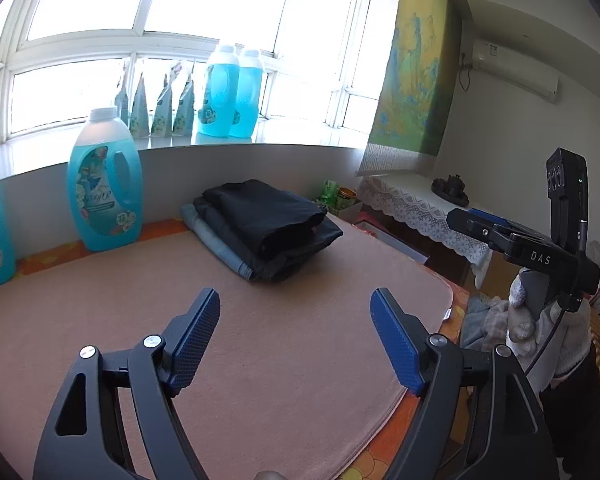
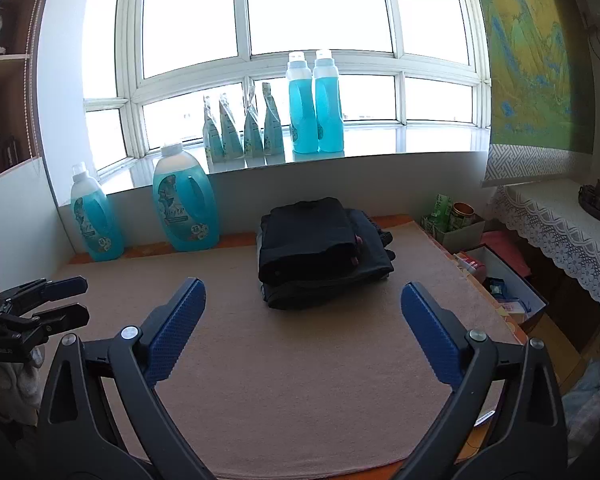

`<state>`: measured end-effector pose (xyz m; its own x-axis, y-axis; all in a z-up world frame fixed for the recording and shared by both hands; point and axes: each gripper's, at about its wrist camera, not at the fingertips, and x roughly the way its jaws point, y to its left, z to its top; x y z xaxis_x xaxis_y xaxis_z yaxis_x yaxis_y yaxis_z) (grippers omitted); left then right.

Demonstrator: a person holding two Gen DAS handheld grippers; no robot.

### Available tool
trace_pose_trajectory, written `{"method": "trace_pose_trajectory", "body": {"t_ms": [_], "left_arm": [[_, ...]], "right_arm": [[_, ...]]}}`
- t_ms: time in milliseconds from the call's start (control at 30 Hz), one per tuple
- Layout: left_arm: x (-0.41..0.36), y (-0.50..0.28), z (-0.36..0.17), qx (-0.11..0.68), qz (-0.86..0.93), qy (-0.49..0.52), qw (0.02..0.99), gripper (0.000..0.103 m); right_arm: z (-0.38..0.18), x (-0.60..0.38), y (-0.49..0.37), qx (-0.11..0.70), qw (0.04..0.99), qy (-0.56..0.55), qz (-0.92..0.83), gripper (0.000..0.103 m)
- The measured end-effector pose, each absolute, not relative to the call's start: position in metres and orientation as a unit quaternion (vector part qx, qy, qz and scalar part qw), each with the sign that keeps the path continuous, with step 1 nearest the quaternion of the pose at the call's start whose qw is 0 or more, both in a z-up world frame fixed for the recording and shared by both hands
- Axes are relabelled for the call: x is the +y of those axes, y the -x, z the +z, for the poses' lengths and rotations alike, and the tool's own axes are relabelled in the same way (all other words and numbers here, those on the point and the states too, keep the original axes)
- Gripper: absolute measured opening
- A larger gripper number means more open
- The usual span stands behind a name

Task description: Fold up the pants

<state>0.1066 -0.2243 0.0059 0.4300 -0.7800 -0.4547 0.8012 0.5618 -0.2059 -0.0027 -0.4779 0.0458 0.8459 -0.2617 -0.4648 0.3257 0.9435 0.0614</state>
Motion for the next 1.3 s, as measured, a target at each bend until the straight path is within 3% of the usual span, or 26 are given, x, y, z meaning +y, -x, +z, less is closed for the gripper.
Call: {"method": "trace_pose_trajectory", "body": {"t_ms": [633, 1300], "left_arm": [[-0.163, -0.055, -0.052, 0.278, -0.358, -0.014, 0.891, 0.081], [-0.158, -0.06, -0.055, 0.286, -0.308, -0.022, 0.907, 0.081]], "right_arm": [[-0.007, -0.438, 0.052, 0.227, 0.944, -0.072, -0.227, 0.103], [-0.017, -0.441, 0.049, 0.233, 0.938, -0.086, -0.241, 0.103]]}}
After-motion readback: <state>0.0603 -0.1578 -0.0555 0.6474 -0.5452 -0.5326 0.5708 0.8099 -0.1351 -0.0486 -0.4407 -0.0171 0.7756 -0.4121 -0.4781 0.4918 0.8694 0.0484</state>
